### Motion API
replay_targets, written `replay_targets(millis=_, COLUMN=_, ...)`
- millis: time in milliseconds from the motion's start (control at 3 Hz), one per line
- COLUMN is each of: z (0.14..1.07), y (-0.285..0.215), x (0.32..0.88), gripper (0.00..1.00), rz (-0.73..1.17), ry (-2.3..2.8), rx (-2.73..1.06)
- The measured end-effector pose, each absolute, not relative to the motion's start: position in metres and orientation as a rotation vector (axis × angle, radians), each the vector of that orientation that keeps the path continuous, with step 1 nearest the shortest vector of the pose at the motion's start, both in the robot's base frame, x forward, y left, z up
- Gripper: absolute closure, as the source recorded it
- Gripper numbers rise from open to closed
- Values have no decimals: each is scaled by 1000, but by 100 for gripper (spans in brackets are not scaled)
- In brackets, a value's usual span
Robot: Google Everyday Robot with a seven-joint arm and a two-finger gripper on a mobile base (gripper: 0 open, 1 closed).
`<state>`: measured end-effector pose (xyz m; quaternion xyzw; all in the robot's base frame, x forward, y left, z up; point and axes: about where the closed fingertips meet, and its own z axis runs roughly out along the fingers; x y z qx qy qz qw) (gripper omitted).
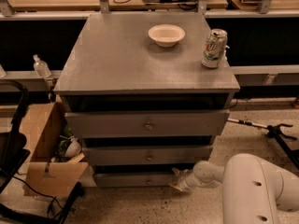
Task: Open bottom drawer
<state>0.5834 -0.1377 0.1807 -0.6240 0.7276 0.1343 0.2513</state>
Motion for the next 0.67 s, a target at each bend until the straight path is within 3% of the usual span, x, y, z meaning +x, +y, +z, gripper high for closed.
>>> replay_targets(millis=667, z=181, y=-138, x=583, gripper=100, rz=366, ry=1980, rx=-1698)
